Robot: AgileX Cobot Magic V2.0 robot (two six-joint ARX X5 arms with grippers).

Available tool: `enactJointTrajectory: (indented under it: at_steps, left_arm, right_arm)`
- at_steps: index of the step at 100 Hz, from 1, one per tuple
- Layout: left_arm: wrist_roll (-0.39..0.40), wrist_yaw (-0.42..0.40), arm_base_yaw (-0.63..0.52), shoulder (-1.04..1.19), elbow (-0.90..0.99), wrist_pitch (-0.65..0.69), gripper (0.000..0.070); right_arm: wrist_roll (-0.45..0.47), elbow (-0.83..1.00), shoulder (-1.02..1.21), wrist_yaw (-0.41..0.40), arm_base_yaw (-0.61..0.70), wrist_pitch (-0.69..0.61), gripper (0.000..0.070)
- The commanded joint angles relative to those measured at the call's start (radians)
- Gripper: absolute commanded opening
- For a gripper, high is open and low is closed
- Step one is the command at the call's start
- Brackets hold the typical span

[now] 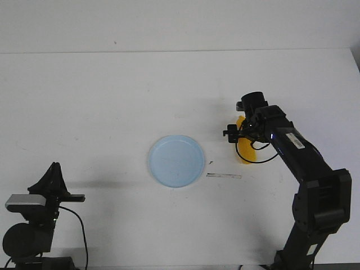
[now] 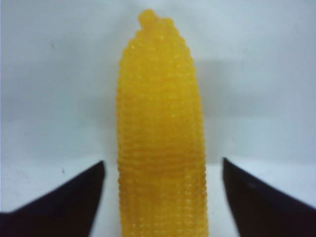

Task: Place corn on plate with both arms
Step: 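Lower the open right gripper over the yellow corn and grasp it, then carry the yellow corn with the right gripper over the plate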

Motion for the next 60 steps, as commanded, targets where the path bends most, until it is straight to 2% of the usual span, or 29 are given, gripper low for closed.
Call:
enactJointTrajectory:
  at_steps: [1,41,60]
  left_arm:
    - [0.014,-0.003,0.0,-0.002,0.007,0.014,0.0001]
    - [0.014,-0.003,0.0,-0.002,0.007,0.014,0.0001]
    - [0.014,-0.003,0.0,-0.002,0.007,0.014,0.0001]
  right_arm:
    - [-0.005,0.019,0.021,-0.002,0.003,0.002,0.0261]
    - [-0.005,0.024,0.019,-0.002,0.003,-0.019,0.0257]
    - [-0.014,0.042,-0.053,0.0,0.014,-0.022,0.0257]
